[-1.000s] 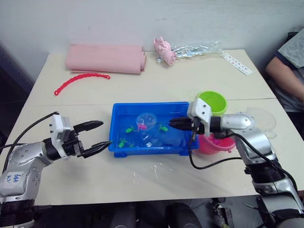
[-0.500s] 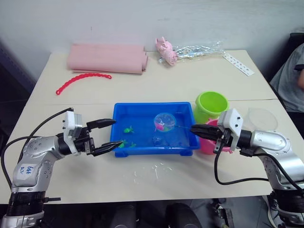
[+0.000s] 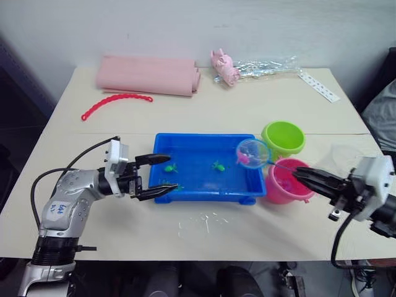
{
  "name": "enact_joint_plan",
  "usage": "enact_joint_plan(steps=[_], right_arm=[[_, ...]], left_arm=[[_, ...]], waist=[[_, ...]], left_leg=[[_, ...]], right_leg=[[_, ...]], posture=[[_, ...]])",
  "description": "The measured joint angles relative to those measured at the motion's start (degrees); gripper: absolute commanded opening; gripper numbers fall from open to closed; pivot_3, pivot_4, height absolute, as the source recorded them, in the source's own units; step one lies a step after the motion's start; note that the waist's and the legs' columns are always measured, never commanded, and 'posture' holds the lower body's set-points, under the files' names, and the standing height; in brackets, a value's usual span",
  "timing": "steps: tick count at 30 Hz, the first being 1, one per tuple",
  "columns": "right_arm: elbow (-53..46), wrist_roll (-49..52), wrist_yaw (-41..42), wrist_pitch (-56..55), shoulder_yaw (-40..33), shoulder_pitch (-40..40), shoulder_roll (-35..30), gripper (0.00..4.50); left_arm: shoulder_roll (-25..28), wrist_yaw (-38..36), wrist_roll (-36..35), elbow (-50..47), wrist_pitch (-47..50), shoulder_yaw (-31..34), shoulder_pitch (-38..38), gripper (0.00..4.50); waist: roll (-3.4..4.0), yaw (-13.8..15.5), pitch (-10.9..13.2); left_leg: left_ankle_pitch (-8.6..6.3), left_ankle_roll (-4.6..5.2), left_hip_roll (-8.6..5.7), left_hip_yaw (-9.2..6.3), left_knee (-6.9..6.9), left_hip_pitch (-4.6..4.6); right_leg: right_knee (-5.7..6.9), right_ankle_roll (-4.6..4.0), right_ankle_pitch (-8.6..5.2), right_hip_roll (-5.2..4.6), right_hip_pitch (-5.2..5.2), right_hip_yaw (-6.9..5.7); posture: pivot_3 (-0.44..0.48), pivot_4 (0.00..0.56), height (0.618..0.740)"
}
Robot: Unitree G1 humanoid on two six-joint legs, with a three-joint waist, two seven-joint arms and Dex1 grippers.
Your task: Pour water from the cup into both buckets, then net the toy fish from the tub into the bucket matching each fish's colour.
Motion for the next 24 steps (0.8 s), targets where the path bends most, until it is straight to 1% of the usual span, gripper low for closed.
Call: enact_joint_plan(steps=[4, 6, 7, 11, 14, 16, 19, 22, 23, 24], right_arm=[[-0.30, -1.73, -0.44, -1.17, -6.90, 5.42, 0.07, 0.00], [-0.18, -4.17, -0.43, -3.99, -9.27, 8.12, 0.48, 0.00], [0.48, -7.21, -0.79, -7.33, -10.86, 9.95, 1.33, 0.00], [2.94, -12.48, -1.21, -14.32, -11.43, 12.52, 2.62, 0.00], [5.96, -20.12, -2.26, -24.97, -10.95, 15.32, 4.08, 0.00], [7.30, -23.50, -2.94, -29.76, -10.54, 16.05, 4.80, 0.00], [9.03, -32.82, -6.61, -41.20, -8.38, 16.97, 5.13, 0.00], [9.49, -36.61, -8.73, -45.46, -8.30, 16.90, 5.22, 0.00], [9.69, -39.08, -10.27, -47.35, -8.35, 16.75, 5.22, 0.00], [10.03, -43.94, -13.11, -51.24, -8.36, 16.37, 5.21, 0.00]], left_arm=[[-1.81, -0.52, -0.06, 0.07, 0.75, -2.00, -2.76, 4.49], [-2.77, -0.68, -0.06, 0.22, 0.88, -3.27, -4.54, 4.49], [-3.91, -1.01, -0.05, 0.61, 0.87, -4.03, -5.96, 4.49], [-4.57, -1.68, 0.28, 2.49, 0.84, -5.24, -6.59, 4.49], [-5.09, -2.24, 0.79, 4.03, 0.62, -5.81, -6.97, 4.49], [-5.14, -2.41, 1.08, 4.65, 0.40, -5.81, -6.98, 4.49], [-6.03, -2.73, 1.19, 4.68, -0.18, -5.90, -7.16, 4.49], [-6.12, -2.74, 1.19, 4.68, -0.39, -5.91, -7.16, 4.49], [-6.23, -2.72, 1.19, 4.68, -0.44, -5.87, -7.16, 4.49], [-6.65, -2.70, 1.24, 4.77, -0.52, -5.89, -7.16, 4.49]], waist=[[0.00, 0.13, 0.00], [0.00, 0.09, 0.00], [0.01, 0.01, -0.01], [0.03, -0.19, -0.02], [0.03, -0.04, -0.02], [0.03, 0.00, -0.02], [0.04, -0.04, -0.02], [0.06, -0.04, -0.04], [0.06, -0.04, -0.04], [0.07, -0.04, -0.04]], left_leg=[[0.01, 0.01, -0.02, 0.02, 0.05, 0.01], [0.01, 0.01, -0.02, 0.04, 0.06, 0.02], [0.01, 0.01, -0.02, 0.05, 0.05, 0.04], [0.02, 0.00, 0.00, 0.10, 0.00, 0.07], [0.02, 0.00, 0.00, 0.09, 0.01, 0.07], [0.02, 0.00, 0.00, 0.09, 0.02, 0.06], [0.02, -0.01, -0.01, 0.10, 0.05, 0.08], [0.03, -0.02, -0.01, 0.10, 0.03, 0.08], [0.04, -0.03, -0.01, 0.10, 0.03, 0.09], [0.05, -0.05, -0.01, 0.10, 0.02, 0.08]], right_leg=[[0.00, 0.01, 0.00, 0.01, 0.04, 0.01], [0.02, 0.01, 0.00, 0.02, 0.03, 0.03], [0.02, 0.01, 0.00, 0.04, 0.03, 0.06], [0.03, 0.01, 0.00, 0.07, 0.00, 0.11], [0.03, 0.01, 0.00, 0.07, 0.00, 0.12], [0.02, 0.01, 0.00, 0.06, 0.01, 0.13], [0.03, 0.01, 0.00, 0.06, 0.01, 0.17], [0.04, 0.01, 0.00, 0.06, 0.00, 0.17], [0.04, 0.01, 0.00, 0.07, 0.00, 0.17], [0.05, 0.01, 0.00, 0.07, -0.01, 0.17]], posture=[[0.000, 0.150, 0.740], [0.000, 0.150, 0.740], [0.000, 0.150, 0.740], [0.000, 0.150, 0.740], [0.000, 0.150, 0.740], [0.000, 0.150, 0.740], [0.000, 0.150, 0.740], [0.000, 0.150, 0.740], [0.000, 0.150, 0.740], [0.000, 0.150, 0.740]])
